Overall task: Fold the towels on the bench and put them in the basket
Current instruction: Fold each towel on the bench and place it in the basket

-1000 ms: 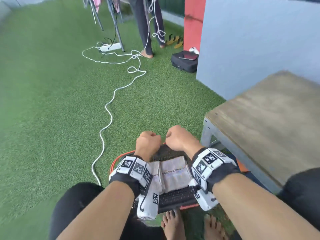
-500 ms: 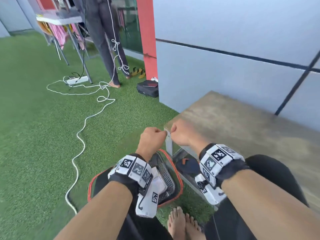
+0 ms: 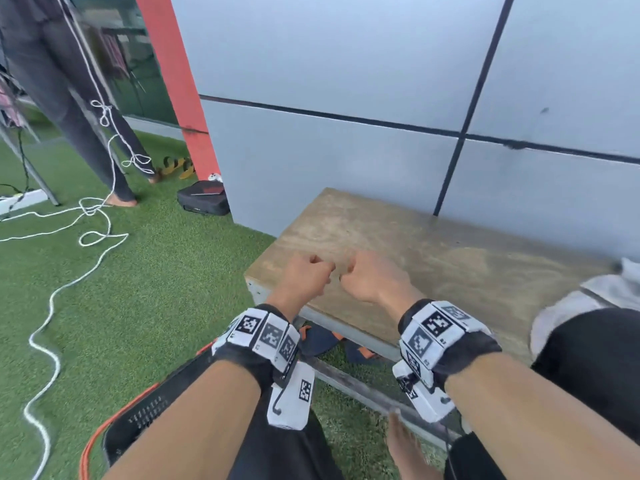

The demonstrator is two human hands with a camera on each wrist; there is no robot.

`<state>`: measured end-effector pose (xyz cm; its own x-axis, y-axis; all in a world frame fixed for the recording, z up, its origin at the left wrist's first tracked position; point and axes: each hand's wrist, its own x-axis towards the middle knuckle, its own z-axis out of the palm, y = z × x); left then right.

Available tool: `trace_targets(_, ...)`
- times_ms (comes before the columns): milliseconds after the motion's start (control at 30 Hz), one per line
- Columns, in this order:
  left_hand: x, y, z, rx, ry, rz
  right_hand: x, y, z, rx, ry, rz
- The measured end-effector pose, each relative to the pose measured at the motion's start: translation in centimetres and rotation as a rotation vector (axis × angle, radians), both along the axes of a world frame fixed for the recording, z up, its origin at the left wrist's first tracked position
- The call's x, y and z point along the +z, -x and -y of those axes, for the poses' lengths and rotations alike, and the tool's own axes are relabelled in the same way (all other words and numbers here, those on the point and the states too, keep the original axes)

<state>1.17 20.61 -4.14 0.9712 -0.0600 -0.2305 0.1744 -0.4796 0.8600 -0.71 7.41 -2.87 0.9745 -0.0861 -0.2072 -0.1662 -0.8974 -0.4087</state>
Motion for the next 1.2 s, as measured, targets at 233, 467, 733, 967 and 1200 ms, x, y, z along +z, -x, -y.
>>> trace_targets(233,-0.8,0.0,7.1,-0.352,-0.124,0.052,-0.5,2.6,7.6,-0.196,-0.013,-0.052)
trace_targets(467,-2.0,2.7,16.3,-0.695,-0.26,0.166,-1.5,8.6,16.0,-0.437,-0.033,-0.04)
trace_targets(733,-4.7,8.3,25.4,-1.033,-0.352,0.19,-3.9,17.0,24.9,-0.72,0.127,-0.092)
trace_targets(967,-7.8,11.6,29.6,-1.085,-0.507,0.487,-7.2,22.4,30.9,-0.916,0.441,0.03)
trace_targets(1200,-9.1,11.9,31.8,-1.045,-0.609,0.629,-8.9,24.7,34.2,-0.957,0.509,-0.224)
